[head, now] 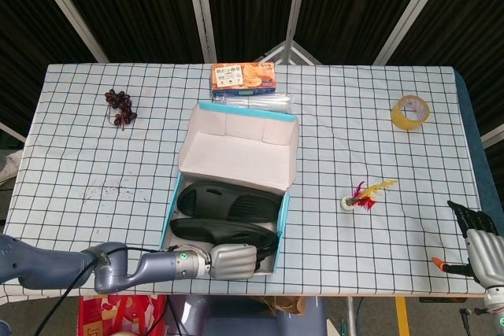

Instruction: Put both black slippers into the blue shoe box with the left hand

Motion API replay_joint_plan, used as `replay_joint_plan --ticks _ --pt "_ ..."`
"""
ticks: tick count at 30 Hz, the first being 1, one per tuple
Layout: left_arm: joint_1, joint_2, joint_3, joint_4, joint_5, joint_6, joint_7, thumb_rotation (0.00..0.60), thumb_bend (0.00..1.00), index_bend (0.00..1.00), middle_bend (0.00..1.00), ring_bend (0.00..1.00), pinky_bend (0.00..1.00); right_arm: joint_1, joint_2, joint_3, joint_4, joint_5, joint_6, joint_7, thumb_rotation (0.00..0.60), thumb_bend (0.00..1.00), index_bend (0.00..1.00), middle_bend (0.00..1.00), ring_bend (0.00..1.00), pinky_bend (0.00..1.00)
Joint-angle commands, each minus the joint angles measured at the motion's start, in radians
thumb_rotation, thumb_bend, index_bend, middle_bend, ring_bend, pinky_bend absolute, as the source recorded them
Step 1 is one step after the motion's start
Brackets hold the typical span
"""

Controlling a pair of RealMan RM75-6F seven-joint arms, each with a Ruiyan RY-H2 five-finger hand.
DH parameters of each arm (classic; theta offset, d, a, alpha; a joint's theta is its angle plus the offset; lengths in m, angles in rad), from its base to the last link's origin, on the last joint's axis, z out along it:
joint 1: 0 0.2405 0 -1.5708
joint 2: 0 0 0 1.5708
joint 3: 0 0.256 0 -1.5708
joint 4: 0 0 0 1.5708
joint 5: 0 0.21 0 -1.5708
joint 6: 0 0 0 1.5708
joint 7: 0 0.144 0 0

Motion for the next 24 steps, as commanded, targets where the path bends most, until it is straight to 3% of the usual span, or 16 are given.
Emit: replay_joint_plan --ticks 1,5,12,17,24 --pt "0.002 0.009 -0.013 -0.006 0.009 0.022 0.021 0.6 0.47 0.32 0.46 0.07 0.25 0.0 0.0 0.0 -0.001 -0.001 0.0 -0.001 0.6 0.16 0.06 0.11 0.1 0.04" --pt "0.004 0.031 -0.031 -0.022 0.01 0.034 0.055 0.589 0.38 0.19 0.31 0.03 0.23 0.001 0.0 -0.001 -0.001 -0.001 -0.003 -0.001 0.6 0.16 0.06 0.11 0.1 0.04" --pt "0.021 0.094 -0.069 -0.086 -0.023 0.011 0.172 0.437 0.23 0.02 0.03 0.0 0.21 0.0 0.004 -0.002 -0.005 0.001 -0.004 -0.001 0.6 0.16 0.06 0.11 0.11 0.04" --pt "0.043 0.162 -0.104 -0.173 -0.064 0.002 0.26 0.37 0.13 0.0 0.0 0.0 0.18 0.003 0.005 -0.001 -0.005 0.007 -0.012 0.001 0.6 0.16 0.06 0.11 0.11 0.04" --pt "0.103 0.31 -0.168 -0.369 -0.148 0.03 0.411 0.366 0.13 0.0 0.02 0.0 0.18 0.002 0.007 -0.002 -0.01 0.006 -0.012 -0.003 0.6 0.16 0.07 0.11 0.11 0.04"
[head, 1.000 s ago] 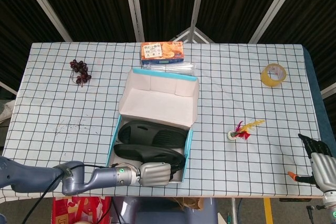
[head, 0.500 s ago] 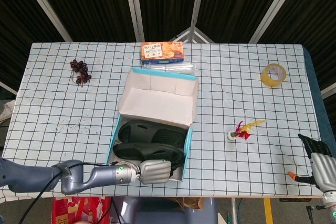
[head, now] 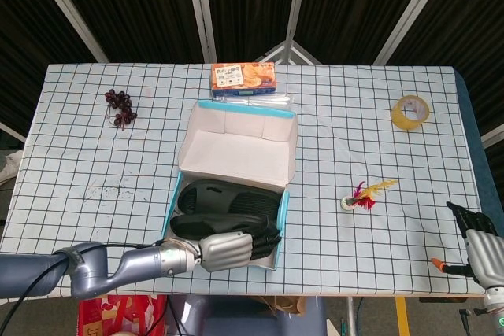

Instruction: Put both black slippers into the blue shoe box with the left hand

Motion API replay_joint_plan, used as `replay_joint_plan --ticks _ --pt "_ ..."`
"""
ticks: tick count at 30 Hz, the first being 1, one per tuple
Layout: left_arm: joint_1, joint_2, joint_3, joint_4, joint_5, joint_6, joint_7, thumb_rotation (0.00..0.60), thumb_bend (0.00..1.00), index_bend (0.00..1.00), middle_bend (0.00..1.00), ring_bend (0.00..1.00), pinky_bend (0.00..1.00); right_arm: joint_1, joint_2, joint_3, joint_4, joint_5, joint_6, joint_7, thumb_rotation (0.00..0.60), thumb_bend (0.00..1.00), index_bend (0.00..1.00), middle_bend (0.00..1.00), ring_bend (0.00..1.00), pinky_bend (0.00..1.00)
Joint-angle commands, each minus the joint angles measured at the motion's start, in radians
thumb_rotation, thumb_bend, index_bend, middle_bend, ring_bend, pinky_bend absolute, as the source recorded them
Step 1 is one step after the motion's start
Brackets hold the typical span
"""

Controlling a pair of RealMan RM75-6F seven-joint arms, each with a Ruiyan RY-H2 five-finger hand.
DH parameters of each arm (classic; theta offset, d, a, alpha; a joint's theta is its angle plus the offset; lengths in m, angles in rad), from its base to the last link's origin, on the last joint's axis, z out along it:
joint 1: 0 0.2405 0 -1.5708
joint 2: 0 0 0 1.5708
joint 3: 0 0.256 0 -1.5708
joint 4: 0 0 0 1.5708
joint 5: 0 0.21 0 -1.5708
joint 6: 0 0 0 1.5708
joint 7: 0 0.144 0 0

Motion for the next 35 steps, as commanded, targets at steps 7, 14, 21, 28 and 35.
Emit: replay_joint_plan --ticks 7,14,21,28,35 --pt "0.219 0.291 -0.06 -0.312 -0.074 0.31 0.027 0.6 0.18 0.2 0.32 0.17 0.24 -0.006 0.003 0.001 0.0 -0.007 0.011 0.014 0.6 0.16 0.07 0.11 0.11 0.04" --pt "0.618 0.404 0.092 -0.331 -0.18 0.756 -0.214 0.6 0.19 0.25 0.37 0.19 0.25 -0.014 0.0 -0.004 0.006 -0.047 0.04 0.025 0.6 0.16 0.07 0.11 0.11 0.04" --pt "0.805 0.235 0.094 -0.024 -0.251 0.988 -0.643 0.6 0.18 0.25 0.22 0.12 0.23 -0.013 -0.028 0.003 0.011 -0.063 0.071 -0.027 0.6 0.16 0.07 0.11 0.11 0.04" --pt "0.85 0.138 0.072 0.149 -0.368 0.951 -0.804 0.6 0.17 0.24 0.2 0.08 0.19 -0.024 -0.064 0.016 0.037 -0.087 0.133 -0.075 0.6 0.16 0.07 0.11 0.11 0.04" --pt "0.862 0.088 0.046 0.241 -0.379 0.936 -0.903 0.6 0.17 0.24 0.2 0.04 0.13 -0.028 -0.084 0.024 0.042 -0.088 0.159 -0.106 0.6 0.16 0.07 0.11 0.11 0.04"
